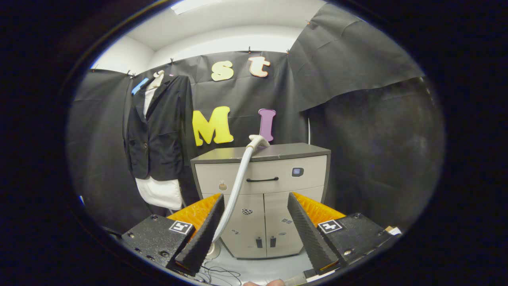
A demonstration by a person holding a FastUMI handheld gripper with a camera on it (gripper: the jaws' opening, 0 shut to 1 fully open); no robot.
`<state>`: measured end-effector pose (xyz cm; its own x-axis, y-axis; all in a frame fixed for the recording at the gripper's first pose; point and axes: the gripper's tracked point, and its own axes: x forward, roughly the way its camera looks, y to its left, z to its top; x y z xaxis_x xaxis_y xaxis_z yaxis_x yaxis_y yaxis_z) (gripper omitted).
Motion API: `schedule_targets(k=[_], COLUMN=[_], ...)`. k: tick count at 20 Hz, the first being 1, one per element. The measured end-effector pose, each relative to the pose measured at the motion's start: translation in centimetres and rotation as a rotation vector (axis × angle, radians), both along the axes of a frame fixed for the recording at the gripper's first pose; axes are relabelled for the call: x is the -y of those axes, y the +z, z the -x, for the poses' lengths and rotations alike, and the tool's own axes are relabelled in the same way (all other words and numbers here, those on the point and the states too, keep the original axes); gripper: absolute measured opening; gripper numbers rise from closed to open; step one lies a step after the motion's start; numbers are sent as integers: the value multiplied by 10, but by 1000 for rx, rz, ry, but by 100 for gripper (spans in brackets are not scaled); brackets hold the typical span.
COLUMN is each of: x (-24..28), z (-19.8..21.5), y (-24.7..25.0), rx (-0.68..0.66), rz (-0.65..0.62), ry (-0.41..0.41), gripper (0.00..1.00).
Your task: Iron the clothes twice with a garment steamer, once on the left side and once on the right side.
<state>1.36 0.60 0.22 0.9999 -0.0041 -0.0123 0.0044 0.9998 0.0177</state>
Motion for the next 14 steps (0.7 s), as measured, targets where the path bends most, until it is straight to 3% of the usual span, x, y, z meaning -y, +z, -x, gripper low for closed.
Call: schedule_targets(k=[14], x=[-10], z=[-2], y=[10], rx=[-1], rz=[-18], ry=[-125], gripper=[100])
